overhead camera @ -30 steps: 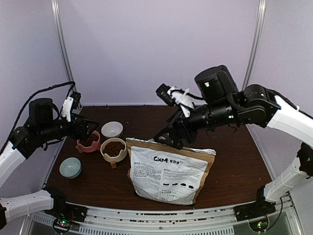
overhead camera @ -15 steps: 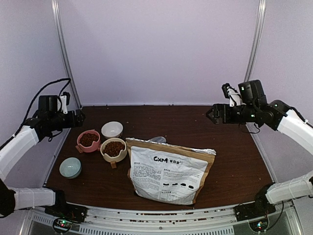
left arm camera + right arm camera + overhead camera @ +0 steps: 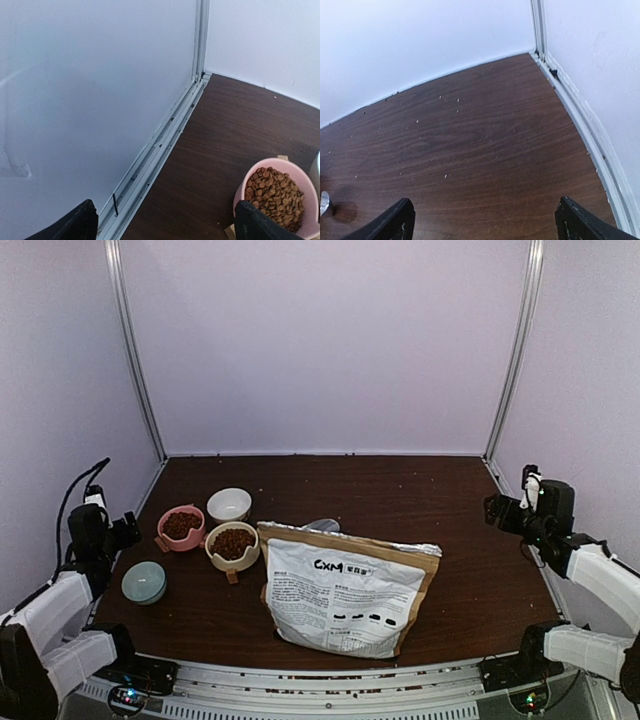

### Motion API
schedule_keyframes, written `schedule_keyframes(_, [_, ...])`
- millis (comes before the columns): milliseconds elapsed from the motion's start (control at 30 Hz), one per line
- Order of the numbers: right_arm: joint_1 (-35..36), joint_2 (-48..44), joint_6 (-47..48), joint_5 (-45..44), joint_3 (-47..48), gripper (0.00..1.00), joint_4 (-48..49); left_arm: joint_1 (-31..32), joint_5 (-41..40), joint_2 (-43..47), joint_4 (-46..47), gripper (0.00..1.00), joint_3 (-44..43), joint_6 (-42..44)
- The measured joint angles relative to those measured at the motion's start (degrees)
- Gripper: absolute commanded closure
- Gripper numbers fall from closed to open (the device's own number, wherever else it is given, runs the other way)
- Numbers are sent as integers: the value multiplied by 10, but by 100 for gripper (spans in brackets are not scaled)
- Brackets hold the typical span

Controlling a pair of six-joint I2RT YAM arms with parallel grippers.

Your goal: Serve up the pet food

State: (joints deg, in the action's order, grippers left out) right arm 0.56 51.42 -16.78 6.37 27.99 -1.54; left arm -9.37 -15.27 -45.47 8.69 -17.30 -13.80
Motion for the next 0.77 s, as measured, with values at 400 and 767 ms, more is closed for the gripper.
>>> schedule_keyframes(400, [-1,41,75,-107,-212,0,405,1,27,-139,259,2,48,58])
schedule_keyframes(767, [-1,69,94,-114,-211,0,507,36,9,-197,320,2,45,79])
